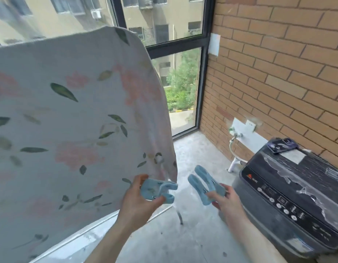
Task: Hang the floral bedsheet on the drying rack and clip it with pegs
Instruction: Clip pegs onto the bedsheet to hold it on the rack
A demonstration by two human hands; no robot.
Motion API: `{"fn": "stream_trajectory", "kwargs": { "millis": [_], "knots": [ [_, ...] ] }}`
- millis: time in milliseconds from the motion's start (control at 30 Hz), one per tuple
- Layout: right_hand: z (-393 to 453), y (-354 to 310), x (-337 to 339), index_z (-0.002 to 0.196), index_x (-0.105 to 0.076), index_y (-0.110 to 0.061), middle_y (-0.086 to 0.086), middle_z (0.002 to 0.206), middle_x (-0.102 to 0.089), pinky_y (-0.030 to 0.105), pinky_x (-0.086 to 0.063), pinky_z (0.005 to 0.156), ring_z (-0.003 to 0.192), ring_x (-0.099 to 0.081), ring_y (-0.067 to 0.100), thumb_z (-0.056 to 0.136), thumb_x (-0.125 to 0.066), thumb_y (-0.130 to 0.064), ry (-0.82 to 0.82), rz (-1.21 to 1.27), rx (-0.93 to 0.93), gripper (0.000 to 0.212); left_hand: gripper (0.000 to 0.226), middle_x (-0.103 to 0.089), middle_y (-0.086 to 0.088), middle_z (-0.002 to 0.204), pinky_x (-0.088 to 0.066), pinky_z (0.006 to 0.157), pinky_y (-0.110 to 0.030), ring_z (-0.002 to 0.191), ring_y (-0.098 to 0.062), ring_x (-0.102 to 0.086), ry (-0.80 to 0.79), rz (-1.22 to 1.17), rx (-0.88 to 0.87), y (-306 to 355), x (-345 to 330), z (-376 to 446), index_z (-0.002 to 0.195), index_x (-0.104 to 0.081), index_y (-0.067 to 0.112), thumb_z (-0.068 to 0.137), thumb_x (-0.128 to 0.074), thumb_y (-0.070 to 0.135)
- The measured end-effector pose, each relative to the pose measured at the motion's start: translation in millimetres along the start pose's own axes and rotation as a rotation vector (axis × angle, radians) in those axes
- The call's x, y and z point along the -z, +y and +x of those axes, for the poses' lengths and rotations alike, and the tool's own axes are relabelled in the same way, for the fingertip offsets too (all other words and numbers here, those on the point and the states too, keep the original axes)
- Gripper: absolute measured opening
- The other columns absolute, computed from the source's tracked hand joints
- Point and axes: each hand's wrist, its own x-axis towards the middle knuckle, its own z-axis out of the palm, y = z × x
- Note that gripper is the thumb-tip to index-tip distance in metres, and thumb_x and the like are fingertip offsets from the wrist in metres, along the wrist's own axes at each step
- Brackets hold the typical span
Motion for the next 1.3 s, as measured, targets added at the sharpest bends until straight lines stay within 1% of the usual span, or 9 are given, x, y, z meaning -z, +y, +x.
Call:
{"fn": "stream_trajectory", "kwargs": {
  "millis": [67,200,333,433,667,900,967,1133,1300],
  "knots": [
    [0.6,-14.9,-36.1,0.114,-0.062,-0.024,0.007,0.119,-0.069,0.049,-0.057,0.095,0.107,-0.07,0.027,0.056,-0.093,-0.031,-0.031,-0.031,0.064,0.066,0.075,-0.066,0.021,0.107,-0.051,0.07,-0.015,0.09,0.004,-0.065,0.031,0.017,-0.025,-3.4,38.6,9.6,0.121,-0.051,0.043,0.057,-0.087,0.051],
    [5.7,-60.7,-96.0,0.118,-0.06,-0.021,0.004,0.118,-0.066,0.027,-0.049,0.072,0.098,-0.068,0.016,0.074,-0.089,-0.006,-0.116,-0.021,0.197,0.055,0.076,-0.062,0.029,0.115,-0.053,0.085,-0.027,0.102,0.002,-0.061,0.106,0.113,-0.139,2.8,111.5,38.5,0.125,-0.05,0.046,0.056,-0.075,0.067],
    [11.4,-113.3,-134.7,0.128,-0.061,-0.024,-0.002,0.12,-0.07,0.03,-0.049,0.084,0.11,-0.069,0.017,0.083,-0.08,-0.005,-0.191,-0.017,0.337,0.052,0.069,-0.061,0.029,0.12,-0.049,0.091,-0.025,0.109,0.002,-0.06,0.136,0.184,-0.299,26.5,172.1,67.3,0.129,-0.048,0.045,0.07,-0.072,0.07],
    [11.2,-155.2,-156.1,0.127,-0.065,-0.026,-0.005,0.119,-0.073,0.029,-0.051,0.086,0.108,-0.07,0.013,0.086,-0.076,-0.006,-0.23,-0.055,0.469,0.047,0.061,-0.06,0.026,0.122,-0.04,0.086,-0.01,0.109,0.004,-0.057,0.178,0.221,-0.389,54.1,209.8,82.0,0.133,-0.05,0.04,0.081,-0.075,0.059],
    [27.9,-264.4,-189.8,0.139,-0.056,-0.03,-0.007,0.124,-0.071,0.034,-0.054,0.094,0.115,-0.069,0.013,0.093,-0.072,-0.018,-0.322,-0.039,0.724,0.05,0.07,-0.033,0.027,0.15,-0.044,0.099,-0.035,0.118,-0.008,-0.055,0.327,0.374,-0.567,139.9,273.1,121.8,0.143,-0.042,0.043,0.08,-0.062,0.069],
    [59.4,-345.6,-208.9,0.148,-0.047,-0.031,-0.011,0.139,-0.061,0.035,-0.053,0.101,0.125,-0.061,0.01,0.077,-0.081,-0.049,-0.384,-0.073,0.893,0.08,0.086,-0.008,0.029,0.165,-0.032,0.111,-0.035,0.146,-0.017,-0.036,0.337,0.461,-0.383,201.4,298.7,163.0,0.157,-0.02,0.048,0.085,-0.065,0.062],
    [69.4,-364.9,-212.5,0.145,-0.053,-0.027,-0.011,0.137,-0.063,0.036,-0.055,0.1,0.126,-0.061,0.01,0.08,-0.085,-0.047,-0.423,-0.092,0.937,0.075,0.092,-0.004,0.028,0.167,-0.03,0.117,-0.038,0.15,-0.019,-0.031,0.33,0.499,-0.302,207.6,297.7,170.4,0.161,-0.012,0.045,0.086,-0.063,0.064],
    [87.6,-387.9,-219.1,0.135,-0.058,-0.029,-0.014,0.128,-0.067,0.012,-0.054,0.08,0.11,-0.063,-0.008,0.085,-0.081,-0.026,-0.457,-0.074,0.992,0.055,0.093,-0.008,0.029,0.163,-0.042,0.107,-0.036,0.136,-0.023,-0.046,0.406,0.559,-0.258,208.8,284.6,171.1,0.161,-0.012,0.041,0.087,-0.063,0.061],
    [106.3,-407.3,-217.4,0.132,-0.061,-0.023,-0.008,0.125,-0.07,0.018,-0.058,0.079,0.107,-0.066,-0.006,0.082,-0.081,-0.027,-0.448,-0.015,1.031,0.054,0.094,-0.01,0.031,0.161,-0.044,0.1,-0.035,0.128,-0.024,-0.052,0.464,0.626,-0.23,211.7,281.6,175.2,0.159,-0.012,0.046,0.082,-0.063,0.064]
  ]
}}
